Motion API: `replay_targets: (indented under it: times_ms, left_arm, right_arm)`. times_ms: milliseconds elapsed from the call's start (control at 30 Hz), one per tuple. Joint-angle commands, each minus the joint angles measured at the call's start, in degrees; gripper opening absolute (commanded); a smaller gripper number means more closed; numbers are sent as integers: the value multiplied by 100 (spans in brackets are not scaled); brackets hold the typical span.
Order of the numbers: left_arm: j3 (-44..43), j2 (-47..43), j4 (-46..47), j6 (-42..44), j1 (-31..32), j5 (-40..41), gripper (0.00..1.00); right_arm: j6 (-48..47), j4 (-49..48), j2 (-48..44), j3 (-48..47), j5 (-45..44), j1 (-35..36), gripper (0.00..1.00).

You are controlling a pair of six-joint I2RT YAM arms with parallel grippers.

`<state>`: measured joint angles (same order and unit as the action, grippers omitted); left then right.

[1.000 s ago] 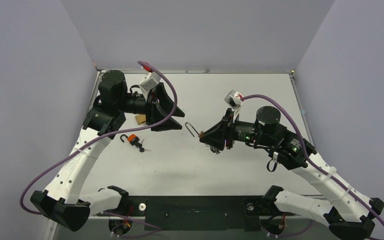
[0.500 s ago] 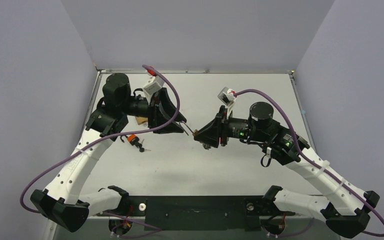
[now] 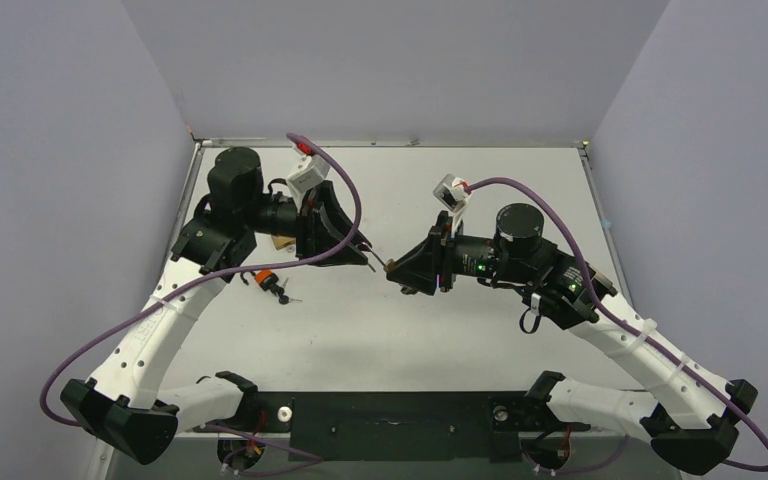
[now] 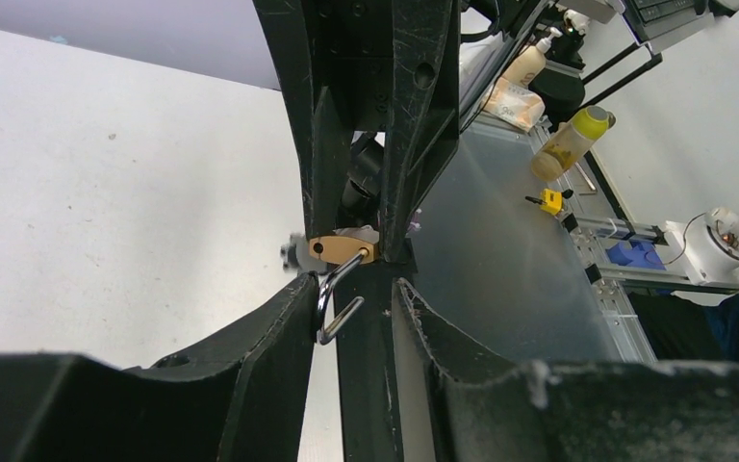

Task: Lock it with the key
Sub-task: Lock the lock.

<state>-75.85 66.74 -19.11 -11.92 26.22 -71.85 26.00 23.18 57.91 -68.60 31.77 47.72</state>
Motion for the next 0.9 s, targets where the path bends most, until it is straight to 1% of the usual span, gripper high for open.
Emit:
replay_targets:
  times_ms: [0, 100, 133, 167, 267, 300, 333, 367, 400, 433, 467, 500, 533, 567, 600, 667, 767, 867]
  left_arm:
    - [-127, -60, -124, 233, 33, -18, 30]
    - [-146, -53, -159, 250, 33, 7, 26]
    - [-152, -50, -161, 251, 33, 23, 21]
    - [-150, -48, -162, 252, 44, 31, 18]
    - [-160, -36, -158, 253, 64, 193, 0]
    - [-174, -40, -157, 248, 78, 244, 0]
    - [-183, -56, -138, 181, 82, 348, 0]
    - [-173, -60, -9, 98, 95, 427, 0]
    - [-144, -90, 103, -116, 103, 576, 0]
    - [-120, -108, 450, -279, 110, 651, 0]
    - [-78, -146, 755, -613, 115, 801, 0]
    - [-61, -171, 889, -765, 113, 873, 0]
    - [-54, -203, 1120, -1055, 112, 1026, 0]
    - [-58, -217, 1226, -1192, 112, 1109, 0]
    - [-98, -239, 1375, -1430, 112, 1274, 0]
    - [-242, -236, 1347, -1623, 133, 1616, 0]
    - [-567, -195, 967, -1562, 203, 2152, 0]
    - [-912, -211, 614, -1459, 336, 2548, 0]
  right_arm:
    - [-51, -354, -47, -212, -123, 42, 0]
    - [-91, -299, -43, -223, -138, 42, 0]
    - [-102, -293, -36, -226, -139, 43, 0]
    - [-108, -289, -31, -230, -142, 44, 0]
    - [-146, -281, -20, -237, -185, 44, 0]
    - [-169, -262, -18, -235, -213, 48, 0]
    - [-219, -253, -10, -231, -320, 58, 2]
    - [-245, -246, -22, -208, -542, 69, 16]
    - [-330, -249, -51, -189, -708, 109, 27]
    - [-375, -256, -65, -172, -1079, 164, 48]
    - [-481, -263, -108, -132, -1306, 192, 66]
    - [-530, -292, -162, -87, -1731, 237, 71]
    - [-608, -321, -191, -59, -1909, 246, 77]
    - [-637, -419, -271, 4, -2225, 248, 79]
    - [-681, -490, -315, 48, -2363, 243, 81]
    - [-713, -968, -488, 211, -2873, 241, 87]
    - [-826, -1544, -742, 508, -3029, 224, 91]
    - [-969, -2307, -827, 700, -2753, 201, 92]
